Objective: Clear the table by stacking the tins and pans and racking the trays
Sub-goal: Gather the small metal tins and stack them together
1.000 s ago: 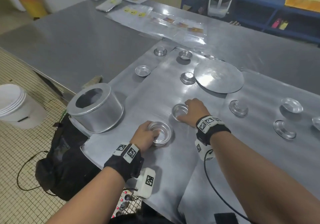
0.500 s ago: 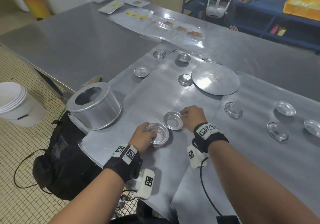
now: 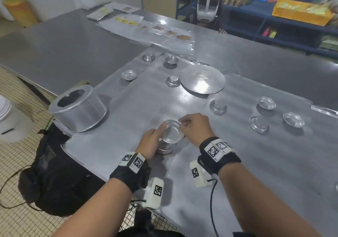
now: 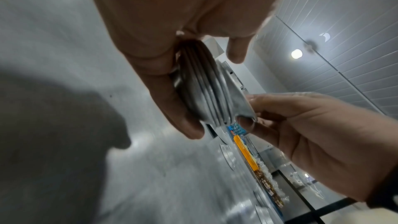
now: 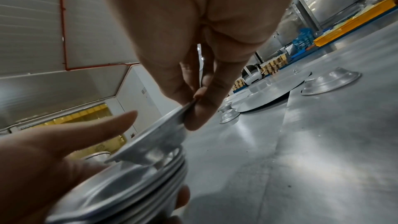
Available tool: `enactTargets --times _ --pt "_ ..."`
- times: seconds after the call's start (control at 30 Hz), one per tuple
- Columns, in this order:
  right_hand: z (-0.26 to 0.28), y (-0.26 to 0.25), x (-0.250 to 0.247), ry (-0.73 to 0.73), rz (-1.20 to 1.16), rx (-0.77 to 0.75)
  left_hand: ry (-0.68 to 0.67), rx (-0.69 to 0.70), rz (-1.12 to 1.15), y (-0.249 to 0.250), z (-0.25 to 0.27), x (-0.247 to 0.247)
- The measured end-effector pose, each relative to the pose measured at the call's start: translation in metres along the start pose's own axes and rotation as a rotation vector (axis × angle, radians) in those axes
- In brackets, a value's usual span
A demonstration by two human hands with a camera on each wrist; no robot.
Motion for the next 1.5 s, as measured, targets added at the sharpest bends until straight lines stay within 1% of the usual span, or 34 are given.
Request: enactTargets --times 0.13,0.3,0.4,0.5,0.6,0.67,0.8,0.97,1.03,1.13,1.23,1.37,1.43,1.5 --pt "0.020 0.011 -0.006 0.002 -0.004 -0.014 -0.011 0.000 -0.002 0.001 0.015 0.028" --pt "0.035 0.032 -0.014 0.020 0.005 -0.004 -0.043 0.006 -0.032 -0.013 0.011 0.049" --pt "0.039 0.042 -0.019 0.019 0.006 0.001 -0.066 0.029 -0.031 -0.012 0.016 0.062" --pt "0.040 0.053 -0.025 0.007 -0.051 0.024 -0.089 0.039 -0.026 -0.008 0.021 0.071" --pt "0.034 0.065 -0.034 0.003 -0.062 0.057 -0.088 0.043 -0.029 -0.007 0.016 0.075" --pt "0.026 0.074 -0.042 0.006 0.006 0.079 -0.092 0.048 -0.046 -0.005 0.012 0.077" --pt "-0.002 0.093 -0.056 0.026 0.151 0.176 -0.116 0.070 -0.068 0.001 0.003 0.077" --pt "-0.051 0.109 -0.066 0.014 0.466 0.206 -0.122 0.044 -0.017 0.009 -0.006 0.075" --pt "-0.070 0.113 -0.070 0.011 0.552 0.212 -0.136 0.042 0.001 0.014 -0.011 0.073" --pt "-0.097 0.118 -0.073 0.022 0.585 0.264 -0.148 0.020 0.010 0.018 -0.019 0.069" --pt "-0.119 0.126 -0.075 0.015 0.561 0.346 -0.158 -0.005 0.026 0.019 -0.027 0.064" --pt "-0.135 0.143 -0.074 -0.008 0.541 0.449 -0.164 -0.014 0.035 0.018 -0.033 0.058" --pt "-0.135 0.146 -0.074 -0.028 0.542 0.460 -0.158 -0.019 0.037 0.016 -0.035 0.055" --pt "-0.132 0.146 -0.076 -0.011 0.540 0.446 -0.155 -0.029 0.037 0.015 -0.035 0.054"
Point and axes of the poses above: each hand's wrist, its own z-axis away from the middle knuckle, its own x-axis out of the palm, y = z × x, the point moved 2 cm from there along -z, towards the middle knuckle, and after that the axes turned 4 degrees about -y, right-handed, at the moved point
